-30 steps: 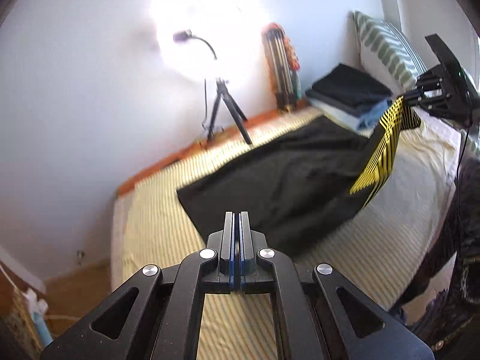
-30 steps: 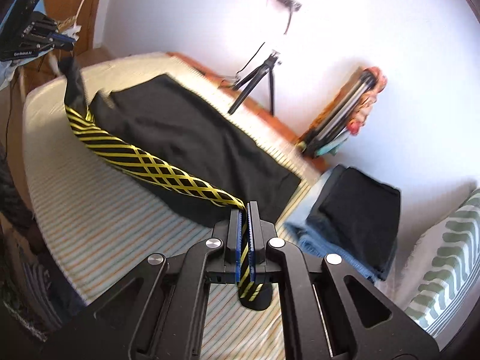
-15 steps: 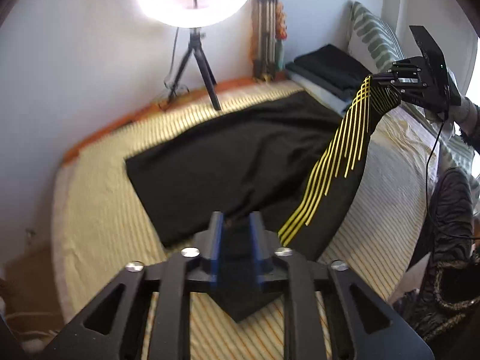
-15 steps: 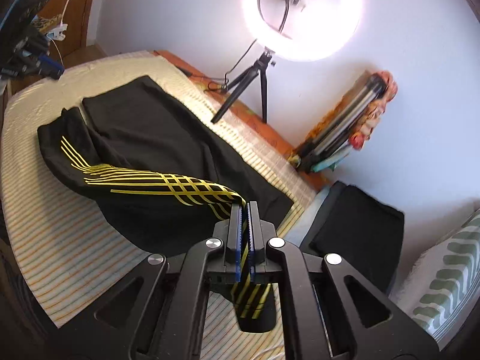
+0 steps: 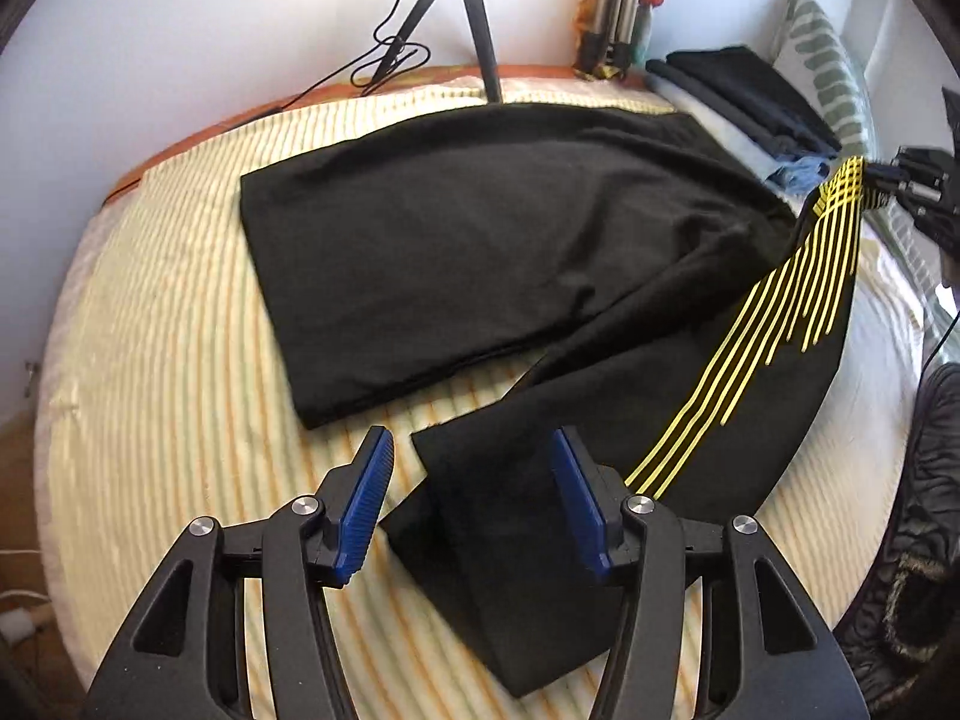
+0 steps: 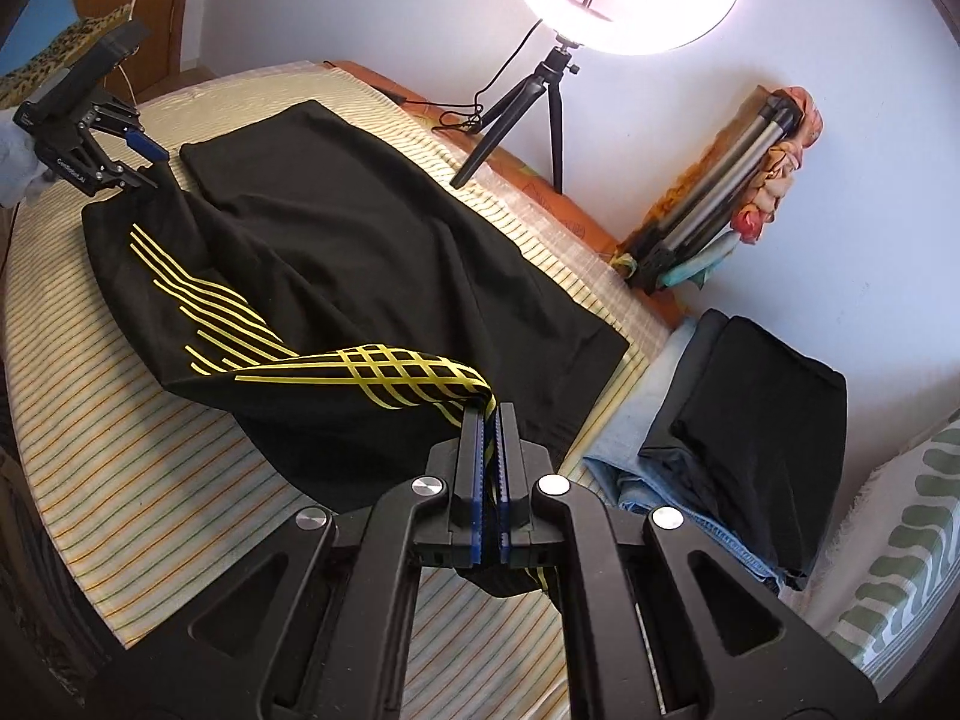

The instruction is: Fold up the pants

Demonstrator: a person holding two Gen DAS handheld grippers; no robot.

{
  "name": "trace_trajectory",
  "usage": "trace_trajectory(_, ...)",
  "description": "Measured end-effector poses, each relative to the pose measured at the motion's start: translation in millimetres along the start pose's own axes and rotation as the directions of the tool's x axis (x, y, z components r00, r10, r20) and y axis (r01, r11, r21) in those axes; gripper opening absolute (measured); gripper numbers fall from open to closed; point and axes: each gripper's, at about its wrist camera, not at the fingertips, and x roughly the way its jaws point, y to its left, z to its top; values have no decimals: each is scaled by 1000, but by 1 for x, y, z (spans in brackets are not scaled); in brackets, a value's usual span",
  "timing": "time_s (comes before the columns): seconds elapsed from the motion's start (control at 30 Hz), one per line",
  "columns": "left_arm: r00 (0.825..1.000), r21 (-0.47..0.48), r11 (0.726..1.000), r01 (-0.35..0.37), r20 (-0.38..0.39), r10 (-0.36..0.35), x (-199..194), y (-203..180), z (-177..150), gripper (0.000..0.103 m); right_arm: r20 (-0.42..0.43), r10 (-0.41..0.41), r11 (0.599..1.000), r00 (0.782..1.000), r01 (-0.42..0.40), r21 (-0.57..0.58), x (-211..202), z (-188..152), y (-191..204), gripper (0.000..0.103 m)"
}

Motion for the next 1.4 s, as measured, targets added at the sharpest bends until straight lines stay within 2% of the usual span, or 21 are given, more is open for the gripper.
trace_trajectory(0.03, 1000, 0, 1000, 0, 15, 0, -1, -1, 0, 51, -3, 2, 1000, 1000, -2, 0, 1, 0, 1, 4)
trace_trajectory(0.07, 1000, 6, 1000, 2, 22, -2, 0, -1, 1, 41, -5, 2, 1000, 1000, -2, 0, 1, 0, 1, 4)
trace_trajectory(0.1, 1000, 21, 1000, 1, 25, -1, 1, -3, 1, 26, -6, 4, 1000, 1000, -4, -1, 1, -1, 2, 4)
trace_trajectory(0.17, 1000, 46, 999, -10, 30, 9, 2, -5, 0, 14, -8, 5, 1000, 1000, -5, -2, 2, -1, 3, 4)
trace_trajectory(0.3, 998, 62, 998, -25, 66, 21, -5, -6, -2, 4, -8, 5, 1000, 1000, -5, 0, 0, -1, 4, 4)
trace_trajectory(0.4, 995, 58, 998, -34, 95, 28, -16, -5, -5, 3, -11, 5, 1000, 1000, -5, 0, -1, -2, 4, 4)
trace_trajectory(0.53, 983, 39, 997, -63, 175, 56, -42, -3, -5, 3, -8, -1, 1000, 1000, 1, 6, -4, -4, 5, 4)
trace_trajectory(0.7, 951, 11, 995, -100, 295, 92, -85, 5, 11, 3, 10, -23, 1000, 1000, 22, 14, -11, 1, -1, 4)
trace_trajectory(0.83, 930, 5, 990, -141, 344, 130, -98, 17, 36, 3, 27, -57, 998, 998, 57, 9, -10, 17, -14, 4)
trace_trajectory(0.97, 914, 12, 984, -177, 373, 160, -95, 27, 60, 3, 27, -67, 998, 997, 67, 6, 3, 39, -32, 4)
trace_trajectory(1.07, 905, 6, 980, -200, 385, 182, -85, 40, 81, 3, 7, -89, 996, 996, 89, -23, 27, 58, -47, 4)
trace_trajectory(1.27, 906, -22, 977, -213, 369, 206, -50, 65, 108, 3, -59, -74, 997, 996, 72, -32, 88, 82, -72, 4)
trace_trajectory(1.4, 915, -40, 975, -218, 339, 218, -20, 81, 121, 3, -106, -65, 997, 992, 60, -48, 131, 92, -80, 4)
